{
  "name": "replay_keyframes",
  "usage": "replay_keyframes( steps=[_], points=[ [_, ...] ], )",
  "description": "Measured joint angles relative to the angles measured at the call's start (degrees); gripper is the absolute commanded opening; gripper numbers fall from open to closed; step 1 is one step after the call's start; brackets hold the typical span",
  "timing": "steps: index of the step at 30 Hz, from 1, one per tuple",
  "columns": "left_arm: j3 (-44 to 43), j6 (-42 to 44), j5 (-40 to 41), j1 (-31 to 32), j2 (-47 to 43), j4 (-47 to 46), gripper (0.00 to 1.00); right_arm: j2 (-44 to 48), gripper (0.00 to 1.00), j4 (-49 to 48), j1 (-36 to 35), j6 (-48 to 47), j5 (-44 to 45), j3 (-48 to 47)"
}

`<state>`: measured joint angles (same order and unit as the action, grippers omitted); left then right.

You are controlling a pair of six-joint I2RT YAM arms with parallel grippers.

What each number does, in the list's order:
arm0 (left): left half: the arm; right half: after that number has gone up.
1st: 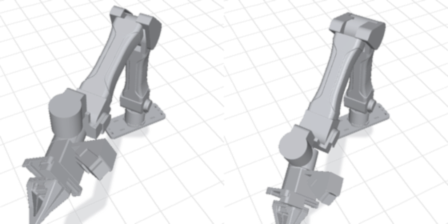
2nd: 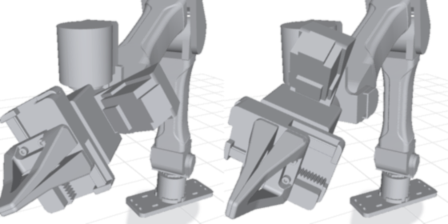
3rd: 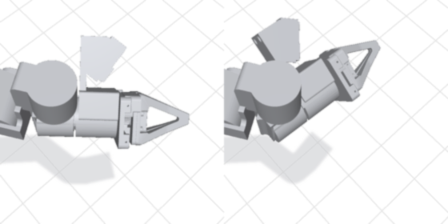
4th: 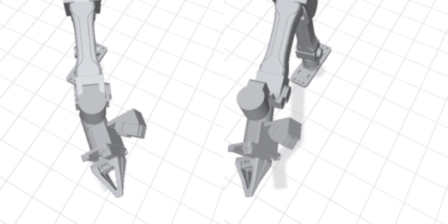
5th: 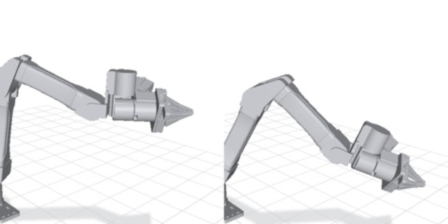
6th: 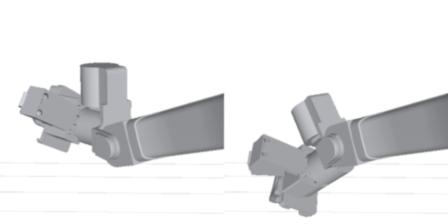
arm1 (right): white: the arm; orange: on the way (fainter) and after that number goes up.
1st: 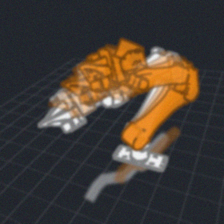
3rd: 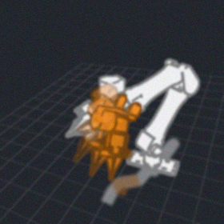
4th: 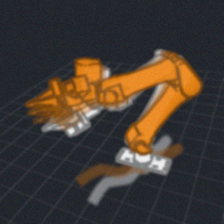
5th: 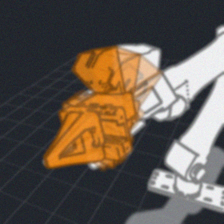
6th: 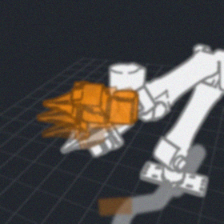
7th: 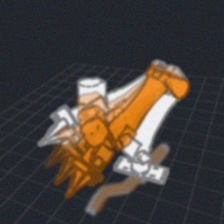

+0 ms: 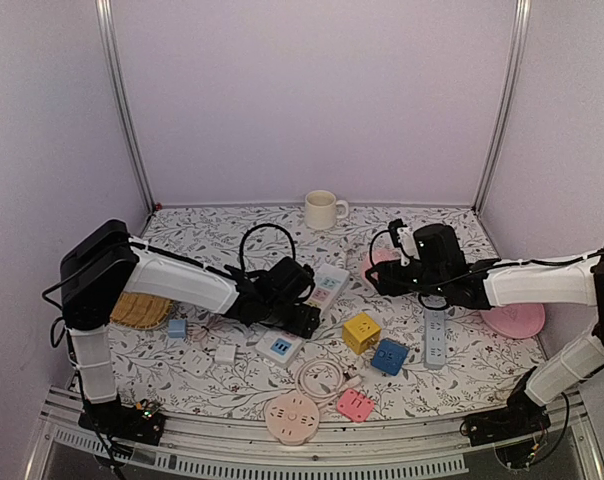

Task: Pull the plug off the socket

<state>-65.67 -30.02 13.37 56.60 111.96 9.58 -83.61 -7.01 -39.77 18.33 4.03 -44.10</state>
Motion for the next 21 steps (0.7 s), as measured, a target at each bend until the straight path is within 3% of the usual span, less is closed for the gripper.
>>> replay_keyframes(
  steps=[6,21],
  points=[
    [-1.0,0.3,0.0,-1.3,0.0,2.4,0.14,0.0,0.18,1.9,1.7,5.1,-0.1,5.7],
    [-2.6,1.5,-0.9,-2.5,0.2,6.0,0.19,-2.5,0.29,2.3,4.9,10.0,-1.4,6.6]
  ],
)
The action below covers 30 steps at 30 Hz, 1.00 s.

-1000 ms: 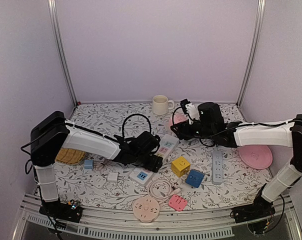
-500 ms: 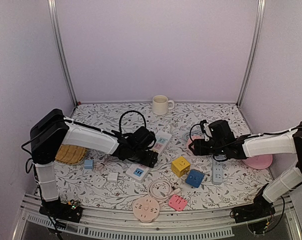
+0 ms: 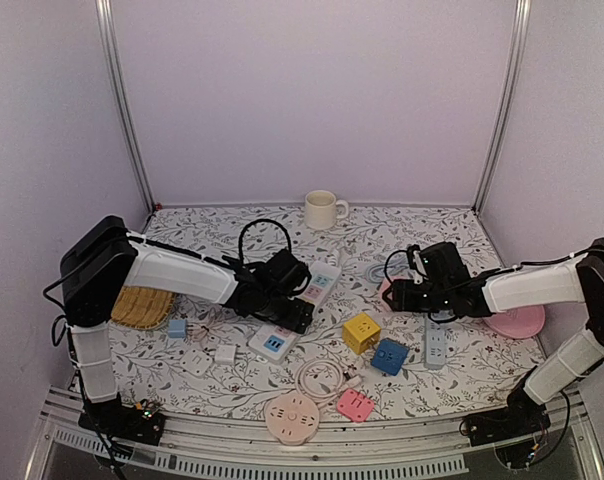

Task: Pull the plug off the socket

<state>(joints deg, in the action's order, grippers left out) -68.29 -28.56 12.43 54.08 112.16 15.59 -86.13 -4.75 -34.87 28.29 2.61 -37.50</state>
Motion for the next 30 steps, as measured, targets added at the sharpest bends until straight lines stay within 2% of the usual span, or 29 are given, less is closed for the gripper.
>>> replay_keyframes(
  steps=[5,19,25,28,30],
  points=[
    [-0.2,0.0,-0.2,-0.2,0.1,0.4,0.24,-0.3,0.34,0.0,0.1,0.4,-0.2,0.5],
    [-0.8,0.1,-0.6,-0.3,0.1,1.3,0.59,-0.3,0.56,-0.5,0.4,1.5,-0.5,2.1],
    [-0.9,0.1,-0.6,-0.4,0.0,1.5,0.66,-0.3,0.61,-0.4,0.5,1.5,-0.6,2.1],
    [-0.9,0.1,-0.6,-0.4,-0.2,1.7,0.72,0.0,0.69,-0.1,0.5,1.5,-0.5,2.2],
    [-0.9,0.1,-0.6,-0.4,-0.4,2.0,0.76,0.5,0.78,0.3,0.5,1.7,-0.5,2.5]
  ],
)
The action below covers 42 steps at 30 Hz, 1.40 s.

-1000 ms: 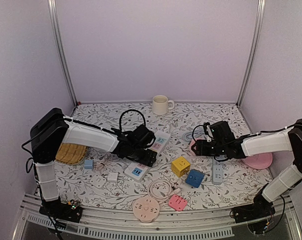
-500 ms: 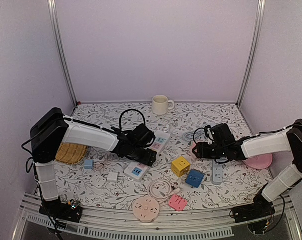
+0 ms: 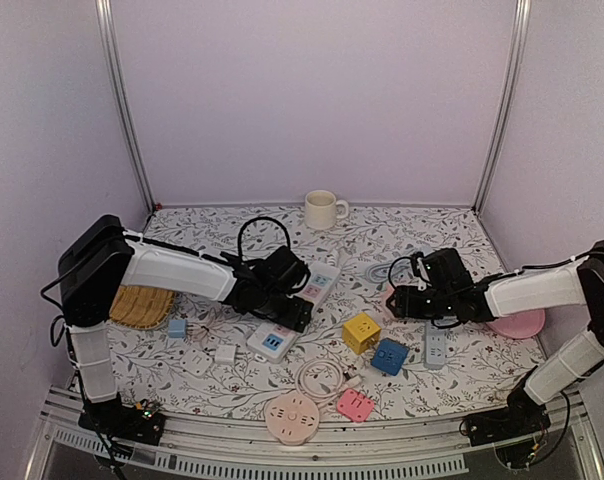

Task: Pull the plug off the socket

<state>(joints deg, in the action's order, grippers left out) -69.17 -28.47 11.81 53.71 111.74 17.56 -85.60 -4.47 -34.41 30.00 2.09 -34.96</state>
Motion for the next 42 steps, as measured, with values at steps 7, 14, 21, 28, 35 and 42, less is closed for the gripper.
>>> replay_keyframes(
  steps=[7,14,21,28,35,42],
  points=[
    [0.0,0.0,0.0,0.0,-1.1,0.9,0.87,3.0,0.99,0.7,0.0,0.3,0.6,1.0],
    [0.0,0.0,0.3,0.0,-3.1,1.2,0.97,5.3,0.99,1.3,0.0,0.2,1.1,1.5],
    [0.0,-0.1,0.8,0.2,-6.4,1.1,0.97,9.0,0.99,3.4,0.0,0.2,2.6,1.6],
    [2.3,-0.2,0.9,0.3,-11.6,-1.0,0.97,14.0,0.99,6.1,0.0,0.0,4.4,1.5],
    [8.2,-0.4,3.8,0.3,-21.5,-5.5,0.97,19.9,0.99,10.8,0.0,-1.2,7.7,-0.4],
    [13.9,-0.4,8.8,-0.6,-30.6,-9.7,0.97,24.3,0.99,10.9,0.5,-4.9,15.4,-3.0]
  ],
)
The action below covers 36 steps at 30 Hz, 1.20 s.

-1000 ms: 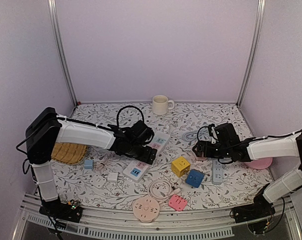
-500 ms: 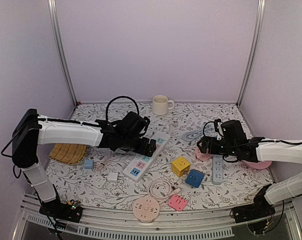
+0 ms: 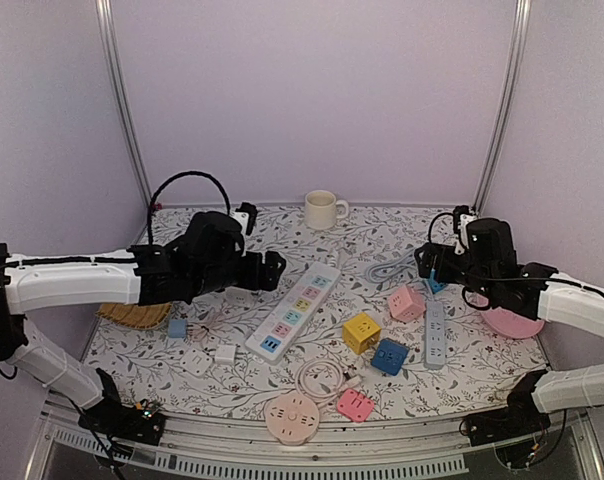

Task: Pull the plug off the socket

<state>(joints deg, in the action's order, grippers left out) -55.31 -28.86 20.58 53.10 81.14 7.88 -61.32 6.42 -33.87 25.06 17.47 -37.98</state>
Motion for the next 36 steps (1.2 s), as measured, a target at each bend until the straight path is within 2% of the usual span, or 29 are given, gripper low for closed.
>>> replay_keyframes(
  steps=[6,14,19,30,36],
  points=[
    [6.1,0.6,1.5,-5.0,-7.5,-4.0,0.97,0.1,0.99,-3.3,7.6,-5.8,1.0,-0.1],
    [18.3,1.7,1.7,-15.2,-16.0,-11.6,0.97,0.9,0.99,-17.9,22.9,-12.1,-0.3,7.7],
    [20.8,1.8,2.3,-19.4,-16.9,-12.0,0.97,-2.3,0.99,-25.4,31.6,-13.4,-2.8,9.6],
    [24.0,1.9,-3.2,-28.4,-19.8,-13.2,0.97,-13.3,0.99,-53.2,35.1,-19.5,-2.1,21.6],
    [29.5,2.8,-4.4,-31.0,-25.1,-17.6,0.97,-16.5,0.99,-59.4,35.4,-23.4,-4.8,22.2]
  ],
)
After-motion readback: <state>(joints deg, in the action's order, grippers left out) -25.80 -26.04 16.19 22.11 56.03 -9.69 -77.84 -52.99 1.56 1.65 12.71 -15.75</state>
